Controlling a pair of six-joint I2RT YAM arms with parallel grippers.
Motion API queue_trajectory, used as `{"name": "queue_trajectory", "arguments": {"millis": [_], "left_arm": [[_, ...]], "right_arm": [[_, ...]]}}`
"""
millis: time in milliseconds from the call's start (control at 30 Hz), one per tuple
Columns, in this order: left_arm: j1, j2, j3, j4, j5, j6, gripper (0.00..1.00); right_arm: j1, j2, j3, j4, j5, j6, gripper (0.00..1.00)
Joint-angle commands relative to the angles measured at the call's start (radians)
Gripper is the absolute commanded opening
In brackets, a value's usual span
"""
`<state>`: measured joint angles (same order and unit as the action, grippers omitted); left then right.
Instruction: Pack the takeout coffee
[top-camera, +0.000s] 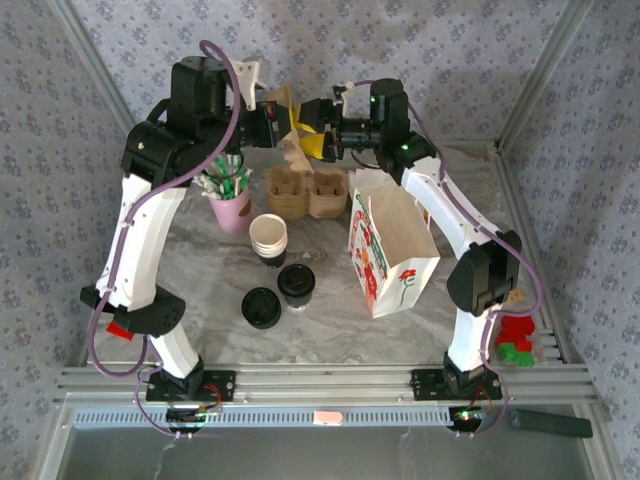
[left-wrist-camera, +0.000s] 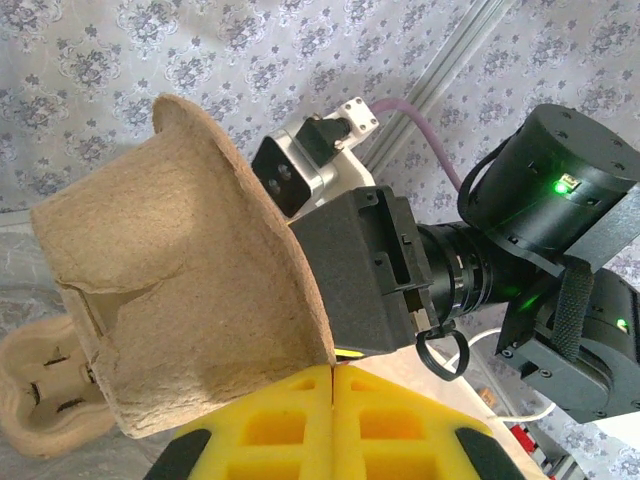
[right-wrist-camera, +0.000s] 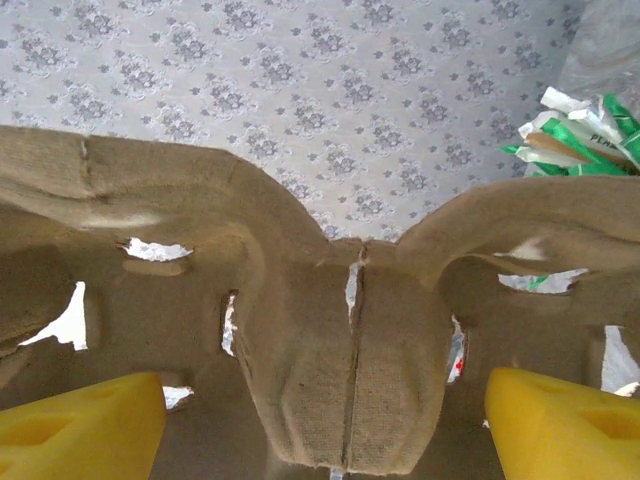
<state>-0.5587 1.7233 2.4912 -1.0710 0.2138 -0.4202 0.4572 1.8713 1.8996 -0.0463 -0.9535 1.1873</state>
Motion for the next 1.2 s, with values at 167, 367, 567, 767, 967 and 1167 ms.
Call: {"name": "queue_trajectory", "arguments": {"millis": [167,367,567,767,967,1167], "left_arm": [[-0.016,0.019,0.043,0.031,0.022,-0.015,0.00],[-0.017,0.030,0.048,0.032,0.027,-0.014,0.00],[-0.019,0.035,0.048,0.034,0.027,-0.014,0.00],[-0.020,0.036,0.045,0.028,0.025,-0.009,0.00],[-0.021,0.035,0.042,0.026,0.024,-0.009,0.00],[-0.020,0.033,0.037,0.019,0.020,-0.009,0.00]], "right_arm": [[0.009,0.039,-0.001,0.107,-0.093,0.079,0.85],[0.010,0.052,0.007,0.120,-0.097,0.106,0.83],[0.009,0.057,0.007,0.116,-0.109,0.110,0.73],[0.006,0.055,0.009,0.125,-0.113,0.115,0.62],[0.005,0.051,0.004,0.126,-0.111,0.117,0.56],[-0.001,0.040,-0.007,0.131,-0.103,0.121,0.49]]}}
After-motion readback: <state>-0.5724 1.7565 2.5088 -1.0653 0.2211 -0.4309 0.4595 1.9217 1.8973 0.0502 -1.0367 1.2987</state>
